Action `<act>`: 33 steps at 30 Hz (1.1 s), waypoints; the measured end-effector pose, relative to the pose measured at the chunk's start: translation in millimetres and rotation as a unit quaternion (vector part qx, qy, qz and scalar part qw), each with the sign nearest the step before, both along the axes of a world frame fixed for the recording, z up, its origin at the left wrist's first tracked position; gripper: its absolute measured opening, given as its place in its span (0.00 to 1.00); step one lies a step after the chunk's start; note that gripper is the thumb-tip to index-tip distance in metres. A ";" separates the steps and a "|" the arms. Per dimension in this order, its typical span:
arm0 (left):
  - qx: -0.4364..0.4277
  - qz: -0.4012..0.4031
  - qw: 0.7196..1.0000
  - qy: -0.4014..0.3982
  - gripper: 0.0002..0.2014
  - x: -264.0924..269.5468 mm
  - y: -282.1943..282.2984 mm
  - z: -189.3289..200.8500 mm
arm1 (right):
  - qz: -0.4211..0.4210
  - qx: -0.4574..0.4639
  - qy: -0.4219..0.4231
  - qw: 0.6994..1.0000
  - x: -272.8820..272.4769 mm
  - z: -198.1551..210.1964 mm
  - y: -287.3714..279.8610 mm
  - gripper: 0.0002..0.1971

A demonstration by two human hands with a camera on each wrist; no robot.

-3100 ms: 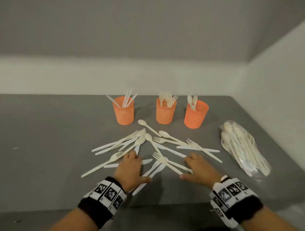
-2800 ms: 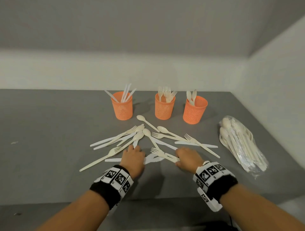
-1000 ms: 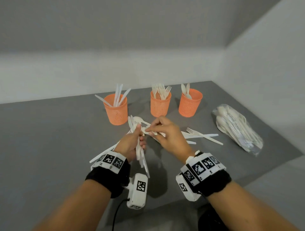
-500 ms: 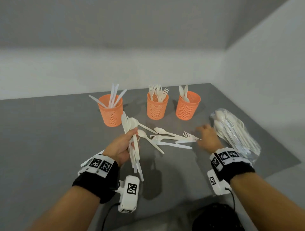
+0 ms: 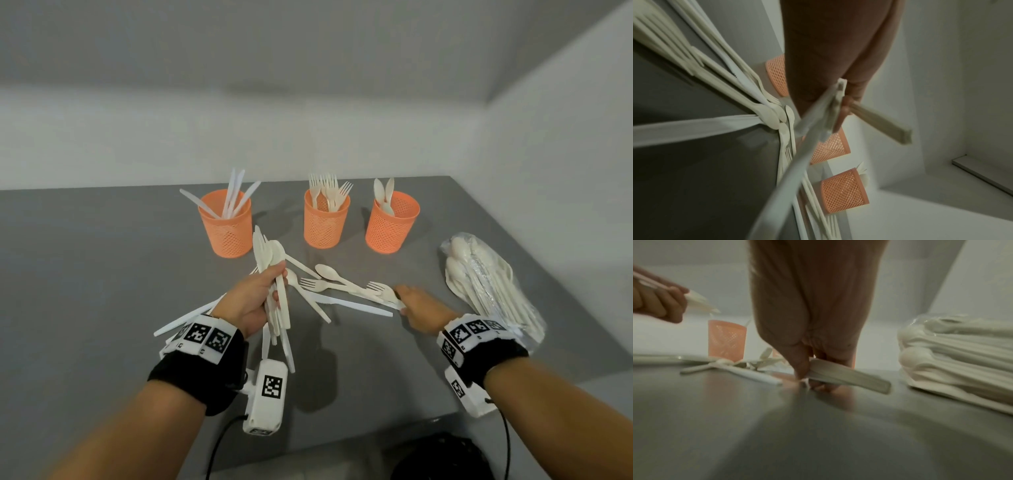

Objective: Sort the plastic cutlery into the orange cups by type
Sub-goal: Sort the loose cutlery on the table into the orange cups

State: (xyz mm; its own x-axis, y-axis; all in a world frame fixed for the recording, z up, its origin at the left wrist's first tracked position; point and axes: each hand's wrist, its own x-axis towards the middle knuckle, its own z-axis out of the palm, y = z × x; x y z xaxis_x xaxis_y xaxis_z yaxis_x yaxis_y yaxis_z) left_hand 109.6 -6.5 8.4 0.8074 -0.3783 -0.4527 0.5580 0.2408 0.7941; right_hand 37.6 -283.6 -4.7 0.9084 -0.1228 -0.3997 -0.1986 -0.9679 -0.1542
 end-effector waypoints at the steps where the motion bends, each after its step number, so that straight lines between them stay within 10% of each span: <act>1: 0.000 0.003 1.000 0.004 0.11 -0.9 -0.8 0.2 | 0.008 0.002 0.005 1.000 0.8 4.8 0.8 0.21; 24: -0.012 0.063 0.997 0.040 0.14 -18.6 2.1 9.4 | -0.065 -0.187 0.130 0.972 17.8 59.4 -5.3 0.15; 29: 0.009 0.038 0.999 0.027 0.14 -18.8 -1.4 8.9 | -0.074 -0.135 0.157 0.975 10.7 50.7 -15.3 0.10; 33: 0.002 0.033 0.999 0.036 0.15 -17.5 -6.9 7.4 | -0.109 0.039 0.008 0.993 20.7 32.1 -18.3 0.09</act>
